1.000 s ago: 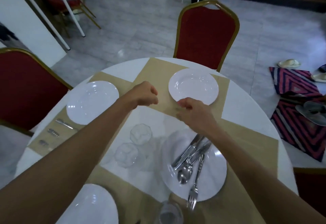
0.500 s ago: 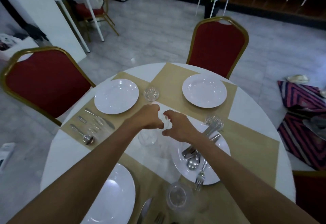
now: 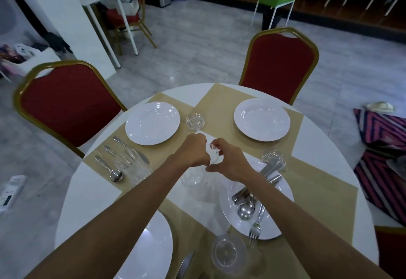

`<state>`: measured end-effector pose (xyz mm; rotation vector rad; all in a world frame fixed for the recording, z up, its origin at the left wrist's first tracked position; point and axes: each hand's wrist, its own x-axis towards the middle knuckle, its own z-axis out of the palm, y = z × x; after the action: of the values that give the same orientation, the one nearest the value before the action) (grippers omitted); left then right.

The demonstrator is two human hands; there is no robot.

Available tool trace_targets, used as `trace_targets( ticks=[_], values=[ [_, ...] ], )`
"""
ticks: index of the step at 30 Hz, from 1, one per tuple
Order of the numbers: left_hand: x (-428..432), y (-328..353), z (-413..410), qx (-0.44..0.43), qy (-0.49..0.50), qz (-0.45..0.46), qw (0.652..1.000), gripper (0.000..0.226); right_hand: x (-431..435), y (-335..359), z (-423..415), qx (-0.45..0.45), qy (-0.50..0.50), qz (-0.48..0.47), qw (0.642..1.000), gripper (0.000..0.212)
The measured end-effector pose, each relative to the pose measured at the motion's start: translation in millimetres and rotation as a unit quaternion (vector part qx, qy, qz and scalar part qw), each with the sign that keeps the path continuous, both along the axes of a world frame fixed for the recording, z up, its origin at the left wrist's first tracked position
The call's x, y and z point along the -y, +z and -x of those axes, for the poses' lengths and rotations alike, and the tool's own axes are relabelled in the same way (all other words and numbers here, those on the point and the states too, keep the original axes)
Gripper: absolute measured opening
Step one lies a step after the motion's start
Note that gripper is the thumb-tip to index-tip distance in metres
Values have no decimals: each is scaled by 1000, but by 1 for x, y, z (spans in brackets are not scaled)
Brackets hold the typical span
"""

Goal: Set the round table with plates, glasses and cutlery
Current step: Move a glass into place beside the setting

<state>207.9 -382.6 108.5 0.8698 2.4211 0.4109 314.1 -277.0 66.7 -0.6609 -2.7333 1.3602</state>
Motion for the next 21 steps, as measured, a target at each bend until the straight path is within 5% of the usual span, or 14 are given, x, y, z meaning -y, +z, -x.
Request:
trace_targets(
  ticks=[7, 11, 21],
  values=[
    [-13, 3, 29, 60, 35, -81, 994, 28, -23, 5, 23, -18, -19, -19, 999, 69],
    [-25, 6, 60, 90, 115, -141, 979, 48, -42, 15, 57, -42, -37, -12, 998, 67],
    [-52, 2, 142, 146, 229, -255, 928, 40, -76, 14, 170, -82, -57, -32, 994, 67]
  ],
)
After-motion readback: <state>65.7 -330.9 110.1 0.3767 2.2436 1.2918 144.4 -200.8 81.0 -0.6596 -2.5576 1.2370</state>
